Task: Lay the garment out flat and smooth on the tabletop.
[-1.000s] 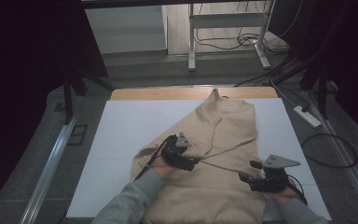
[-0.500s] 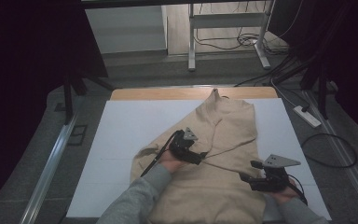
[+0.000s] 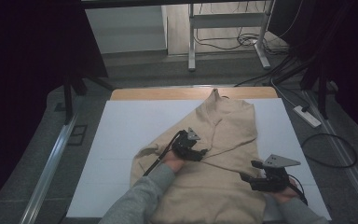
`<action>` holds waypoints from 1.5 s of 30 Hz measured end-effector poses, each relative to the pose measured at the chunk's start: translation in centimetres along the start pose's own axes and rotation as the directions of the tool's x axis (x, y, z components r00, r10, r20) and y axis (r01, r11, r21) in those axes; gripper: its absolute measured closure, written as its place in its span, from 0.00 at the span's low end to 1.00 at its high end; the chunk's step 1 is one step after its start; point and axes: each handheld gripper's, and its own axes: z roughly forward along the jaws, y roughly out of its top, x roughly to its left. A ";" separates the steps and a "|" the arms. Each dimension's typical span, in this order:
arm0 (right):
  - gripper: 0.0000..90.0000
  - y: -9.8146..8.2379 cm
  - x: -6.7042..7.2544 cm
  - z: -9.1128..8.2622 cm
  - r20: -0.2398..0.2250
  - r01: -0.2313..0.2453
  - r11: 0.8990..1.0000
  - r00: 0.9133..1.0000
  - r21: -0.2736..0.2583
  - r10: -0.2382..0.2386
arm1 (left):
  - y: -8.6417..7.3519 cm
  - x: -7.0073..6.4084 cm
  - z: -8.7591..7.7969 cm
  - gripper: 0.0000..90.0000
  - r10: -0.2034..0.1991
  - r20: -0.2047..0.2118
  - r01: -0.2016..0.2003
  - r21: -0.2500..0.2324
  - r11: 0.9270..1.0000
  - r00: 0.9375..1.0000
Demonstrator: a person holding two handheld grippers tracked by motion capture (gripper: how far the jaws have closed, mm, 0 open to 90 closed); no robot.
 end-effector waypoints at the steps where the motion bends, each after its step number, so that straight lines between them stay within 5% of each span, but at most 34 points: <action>1: 0.31 0.0 0.0 0.0 0.000 0.001 1.000 1.000 -0.001 -0.001 | 0.0 0.0 -0.1 0.49 0.011 -0.007 -0.011 0.001 1.000 1.000; 5: 0.31 0.0 0.0 0.0 0.006 0.005 1.000 1.000 0.002 -0.005 | -0.1 0.2 -0.6 0.75 0.041 -0.024 -0.041 0.000 0.999 0.999; 7: 0.31 0.0 0.0 0.0 0.009 0.004 1.000 1.000 0.002 -0.004 | -0.2 0.5 -0.9 0.80 0.032 -0.014 -0.032 -0.008 0.999 0.999; 14: 0.31 -0.1 -0.1 0.0 0.018 -0.002 1.000 1.000 0.002 0.002 | -0.1 1.1 -2.3 0.83 0.022 -0.015 -0.023 -0.056 0.998 1.000; 19: 0.31 -0.1 -0.1 0.0 0.019 -0.002 1.000 1.000 0.005 0.002 | -0.2 2.2 -3.8 0.83 -0.019 -0.006 0.019 -0.107 0.994 1.000; 26: 0.31 0.0 -0.1 0.0 0.019 -0.003 1.000 1.000 0.004 0.003 | -0.3 4.6 -6.4 0.83 -0.079 -0.020 0.074 -0.175 0.982 0.997; 30: 0.31 0.0 -0.1 0.0 0.018 -0.005 1.000 1.000 0.002 0.005 | 0.1 7.2 -8.0 0.83 -0.124 -0.043 0.113 -0.198 0.974 0.991; 33: 0.31 0.0 -0.1 0.0 0.018 -0.006 1.000 1.000 0.002 0.006 | 0.5 9.7 -8.5 0.83 -0.187 -0.055 0.172 -0.210 0.962 0.981; 37: 0.31 0.0 -0.2 0.0 0.018 -0.008 1.000 1.000 0.000 0.008 | 0.9 12.9 -8.5 0.83 -0.218 -0.110 0.192 -0.210 0.959 0.970; 41: 0.31 -0.1 -0.3 0.1 0.020 -0.017 1.000 1.000 0.001 0.016 | 0.6 16.9 -8.2 0.83 -0.284 -0.163 0.249 -0.208 0.946 0.945; 45: 0.31 -0.2 -0.4 0.2 0.027 -0.025 1.000 0.999 0.009 0.025 | -0.5 21.0 -6.9 0.82 -0.374 -0.197 0.343 -0.175 0.923 0.906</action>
